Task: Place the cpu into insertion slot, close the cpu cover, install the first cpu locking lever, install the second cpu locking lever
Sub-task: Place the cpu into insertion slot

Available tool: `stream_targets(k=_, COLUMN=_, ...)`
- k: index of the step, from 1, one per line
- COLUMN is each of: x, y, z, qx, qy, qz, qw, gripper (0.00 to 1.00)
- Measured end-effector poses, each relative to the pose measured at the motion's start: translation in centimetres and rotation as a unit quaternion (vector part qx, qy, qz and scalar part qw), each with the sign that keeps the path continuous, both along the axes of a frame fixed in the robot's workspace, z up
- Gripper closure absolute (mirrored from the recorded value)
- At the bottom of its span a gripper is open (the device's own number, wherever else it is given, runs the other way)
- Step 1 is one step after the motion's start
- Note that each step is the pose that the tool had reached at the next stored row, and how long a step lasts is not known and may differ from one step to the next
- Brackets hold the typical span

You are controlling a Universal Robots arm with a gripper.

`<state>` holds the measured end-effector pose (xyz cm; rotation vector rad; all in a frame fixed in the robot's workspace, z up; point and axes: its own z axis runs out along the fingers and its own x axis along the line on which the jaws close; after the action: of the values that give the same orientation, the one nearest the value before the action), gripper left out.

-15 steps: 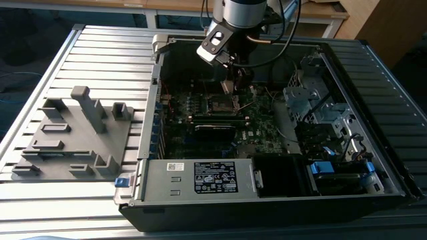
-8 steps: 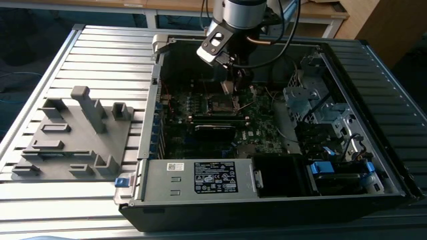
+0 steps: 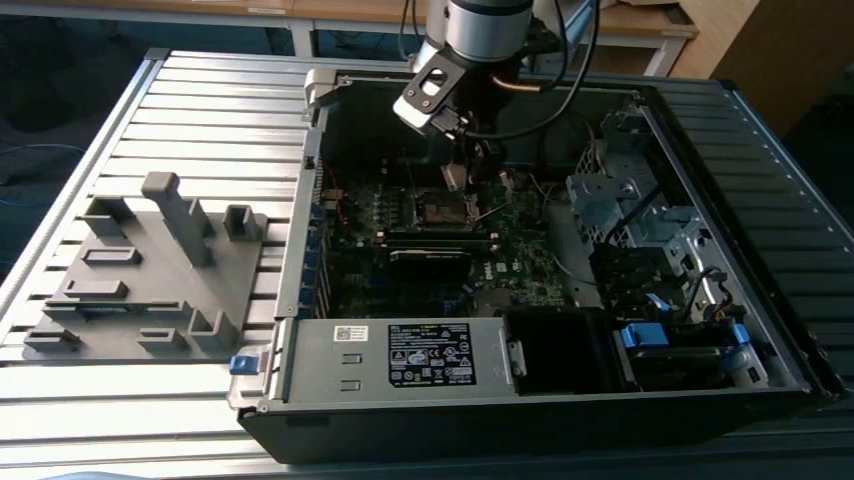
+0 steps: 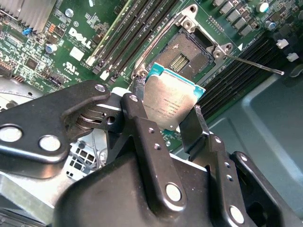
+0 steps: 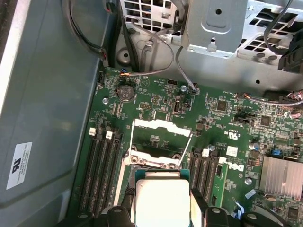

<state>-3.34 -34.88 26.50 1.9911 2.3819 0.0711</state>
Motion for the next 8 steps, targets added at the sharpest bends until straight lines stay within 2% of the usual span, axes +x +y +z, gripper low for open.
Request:
stream_targets(k=3, x=0.0, y=0.0, z=-0.31, qx=-0.0007, qy=0.0001, qz=0.0, qw=1.0, gripper=0.46)
stream_targets(k=8, x=0.0, y=0.0, z=-0.42, qx=-0.001, qy=0.0001, qz=0.0, qw=1.0, gripper=0.46)
